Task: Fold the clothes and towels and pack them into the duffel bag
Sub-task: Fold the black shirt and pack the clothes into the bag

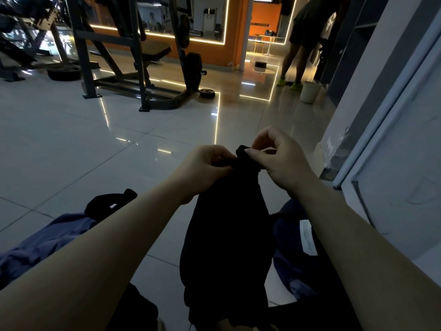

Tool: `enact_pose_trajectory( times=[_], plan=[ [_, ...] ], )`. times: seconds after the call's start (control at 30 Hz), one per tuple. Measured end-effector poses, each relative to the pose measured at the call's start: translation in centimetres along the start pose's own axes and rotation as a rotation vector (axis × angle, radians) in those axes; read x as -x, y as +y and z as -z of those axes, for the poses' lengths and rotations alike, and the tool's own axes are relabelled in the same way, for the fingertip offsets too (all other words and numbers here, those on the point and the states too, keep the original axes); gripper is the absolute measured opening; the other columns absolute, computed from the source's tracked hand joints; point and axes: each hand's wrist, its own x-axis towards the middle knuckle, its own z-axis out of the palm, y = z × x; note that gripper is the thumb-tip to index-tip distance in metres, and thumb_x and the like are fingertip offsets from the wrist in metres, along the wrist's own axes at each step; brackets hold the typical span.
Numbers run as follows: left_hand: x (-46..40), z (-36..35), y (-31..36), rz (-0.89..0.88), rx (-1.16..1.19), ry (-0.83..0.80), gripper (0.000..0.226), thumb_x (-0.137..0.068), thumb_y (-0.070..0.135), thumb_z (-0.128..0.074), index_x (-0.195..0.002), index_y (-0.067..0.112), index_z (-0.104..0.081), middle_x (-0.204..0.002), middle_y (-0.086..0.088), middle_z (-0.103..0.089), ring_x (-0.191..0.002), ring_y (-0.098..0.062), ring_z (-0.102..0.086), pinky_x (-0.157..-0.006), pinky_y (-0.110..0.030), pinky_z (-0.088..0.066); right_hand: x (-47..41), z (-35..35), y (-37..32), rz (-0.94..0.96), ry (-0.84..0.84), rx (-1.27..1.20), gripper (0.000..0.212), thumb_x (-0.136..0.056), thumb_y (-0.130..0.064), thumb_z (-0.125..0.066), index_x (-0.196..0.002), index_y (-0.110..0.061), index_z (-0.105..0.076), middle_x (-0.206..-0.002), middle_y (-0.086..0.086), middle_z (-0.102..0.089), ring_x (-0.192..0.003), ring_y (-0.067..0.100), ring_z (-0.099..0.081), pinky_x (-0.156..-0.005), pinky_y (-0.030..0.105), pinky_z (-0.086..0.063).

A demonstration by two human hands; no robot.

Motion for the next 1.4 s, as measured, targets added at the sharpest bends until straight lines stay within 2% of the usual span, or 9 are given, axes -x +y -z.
enact_pose_trajectory(
  times=[0.1,0.2,0.43,0.6,0.83,0.9,1.0,1.17,1.4],
  plan=[
    [0.3,-0.2,0.7,0.013,0.064,0.081,0.019,-0.089,0.004,-0.060,-0.099,0.020,-0.055,-0.082,-0.008,-0.069,-0.056,-0.012,-0.063,-0.051,-0.020,-0.048,0.3,0.1,-0.1,-0.096,-0.062,-0.054,0.009,-0.090,-0.027,-0.064,-0.082,-0.023,-0.067,-0.083,0.000,-0.065,-0.081,0.016,-0.063,-0.078,0.036,-0.054],
    [0.4,-0.5,1.0,-0.026,0.061,0.098,0.036,-0.090,0.005,-0.060,-0.114,0.030,-0.052,-0.088,-0.010,-0.069,-0.056,-0.012,-0.064,-0.052,-0.021,-0.049,0.6,0.0,-0.2,-0.147,-0.104,-0.134,0.015,-0.095,-0.022,-0.056,-0.090,-0.018,-0.070,-0.085,0.000,-0.065,-0.079,0.010,-0.061,-0.075,0.026,-0.051],
    [0.5,-0.5,0.9,-0.026,0.025,0.187,0.018,-0.089,0.004,-0.062,-0.090,0.021,-0.066,-0.087,-0.008,-0.072,-0.067,-0.017,-0.067,-0.062,-0.028,-0.055,0.7,1.2,0.3,-0.214,-0.073,-0.305,0.019,-0.096,0.000,-0.048,-0.092,-0.015,-0.059,-0.093,0.006,-0.067,-0.089,0.019,-0.066,-0.081,0.033,-0.056],
    [0.4,0.0,1.1,0.001,0.183,0.234,0.018,-0.090,0.000,-0.057,-0.087,0.017,-0.063,-0.084,-0.007,-0.068,-0.060,-0.008,-0.066,-0.053,-0.016,-0.050,1.3,1.8,0.3,-0.182,-0.083,-0.187,0.010,-0.090,-0.009,-0.062,-0.087,-0.018,-0.065,-0.086,0.005,-0.065,-0.077,0.016,-0.061,-0.073,0.031,-0.053],
    [0.5,-0.6,0.9,-0.004,0.157,0.193,0.012,-0.089,0.002,-0.060,-0.087,0.014,-0.063,-0.084,-0.007,-0.068,-0.066,-0.012,-0.067,-0.061,-0.020,-0.055,1.2,0.1,0.3,-0.224,-0.073,-0.188,0.008,-0.090,-0.013,-0.063,-0.084,-0.019,-0.065,-0.075,-0.003,-0.063,-0.062,0.003,-0.059,-0.057,0.014,-0.048],
    [0.4,-0.2,0.9,-0.004,0.168,0.205,0.012,-0.089,0.003,-0.060,-0.085,0.013,-0.063,-0.078,-0.003,-0.069,-0.062,-0.009,-0.066,-0.055,-0.017,-0.052,0.8,0.2,0.3,-0.224,-0.066,-0.181,0.007,-0.089,-0.012,-0.064,-0.084,-0.016,-0.065,-0.072,-0.002,-0.061,-0.055,-0.004,-0.056,-0.053,0.011,-0.043],
    [0.0,1.3,0.4,0.024,0.162,0.283,0.013,-0.090,0.004,-0.059,-0.081,0.013,-0.062,-0.066,0.001,-0.068,-0.055,-0.008,-0.063,-0.049,-0.016,-0.048,0.3,0.3,0.2,-0.208,-0.038,-0.140,0.008,-0.086,-0.010,-0.068,-0.084,-0.016,-0.065,-0.076,-0.001,-0.063,-0.065,0.002,-0.060,-0.059,0.014,-0.043],
    [0.2,5.1,-2.4,0.196,0.007,0.471,0.018,-0.092,0.004,-0.058,-0.077,0.015,-0.059,-0.075,-0.009,-0.060,-0.063,-0.017,-0.057,-0.051,-0.019,-0.050,-0.4,1.1,1.1,-0.235,0.049,-0.090,0.018,-0.082,-0.007,-0.072,-0.086,-0.019,-0.059,-0.072,0.002,-0.061,-0.066,0.009,-0.061,-0.060,0.017,-0.045],
    [1.6,8.5,-5.6,0.330,-0.378,0.399,0.010,-0.086,0.009,-0.067,-0.078,0.014,-0.065,-0.087,-0.018,-0.070,-0.072,-0.027,-0.064,-0.072,-0.035,-0.050,-0.1,2.1,2.1,-0.208,0.074,-0.075,0.018,-0.084,-0.008,-0.071,-0.082,-0.023,-0.062,-0.083,0.000,-0.065,-0.078,0.012,-0.062,-0.069,0.022,-0.046]
  ],
)
